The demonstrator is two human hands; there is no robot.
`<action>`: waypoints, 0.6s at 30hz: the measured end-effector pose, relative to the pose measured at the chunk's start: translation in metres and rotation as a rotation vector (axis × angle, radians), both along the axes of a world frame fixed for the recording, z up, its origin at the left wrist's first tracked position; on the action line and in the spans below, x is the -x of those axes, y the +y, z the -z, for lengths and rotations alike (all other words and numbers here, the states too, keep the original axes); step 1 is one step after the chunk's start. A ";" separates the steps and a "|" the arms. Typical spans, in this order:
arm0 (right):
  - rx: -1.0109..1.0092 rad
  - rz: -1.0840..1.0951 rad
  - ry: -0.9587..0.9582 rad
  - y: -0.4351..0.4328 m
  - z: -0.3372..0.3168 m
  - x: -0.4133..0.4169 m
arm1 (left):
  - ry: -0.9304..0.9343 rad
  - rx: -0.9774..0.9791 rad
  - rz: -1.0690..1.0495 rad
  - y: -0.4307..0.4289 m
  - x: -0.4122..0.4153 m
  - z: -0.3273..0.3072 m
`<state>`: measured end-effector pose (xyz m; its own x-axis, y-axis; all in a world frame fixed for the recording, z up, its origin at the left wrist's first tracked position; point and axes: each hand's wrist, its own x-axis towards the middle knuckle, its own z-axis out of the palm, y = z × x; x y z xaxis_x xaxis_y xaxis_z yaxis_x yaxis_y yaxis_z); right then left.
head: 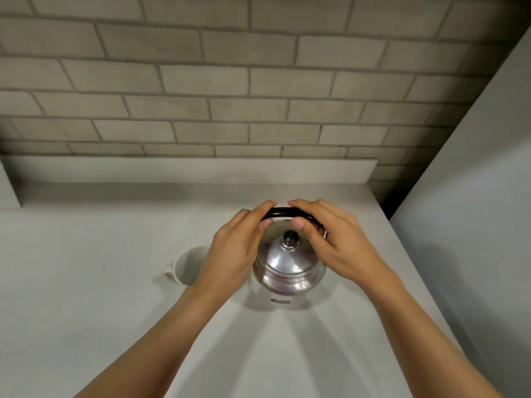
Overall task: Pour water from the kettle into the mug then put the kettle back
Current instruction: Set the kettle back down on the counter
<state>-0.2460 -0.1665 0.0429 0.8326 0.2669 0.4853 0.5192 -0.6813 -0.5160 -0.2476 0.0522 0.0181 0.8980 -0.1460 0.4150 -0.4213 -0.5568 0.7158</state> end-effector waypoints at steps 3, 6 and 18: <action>0.176 0.117 -0.065 -0.012 0.011 -0.009 | 0.042 0.036 -0.008 -0.006 -0.013 -0.002; 0.352 0.237 -0.177 -0.023 0.015 -0.025 | 0.004 -0.023 -0.027 -0.013 -0.029 -0.005; 0.064 0.162 0.080 -0.041 0.024 -0.157 | -0.009 -0.080 -0.066 -0.043 -0.154 -0.005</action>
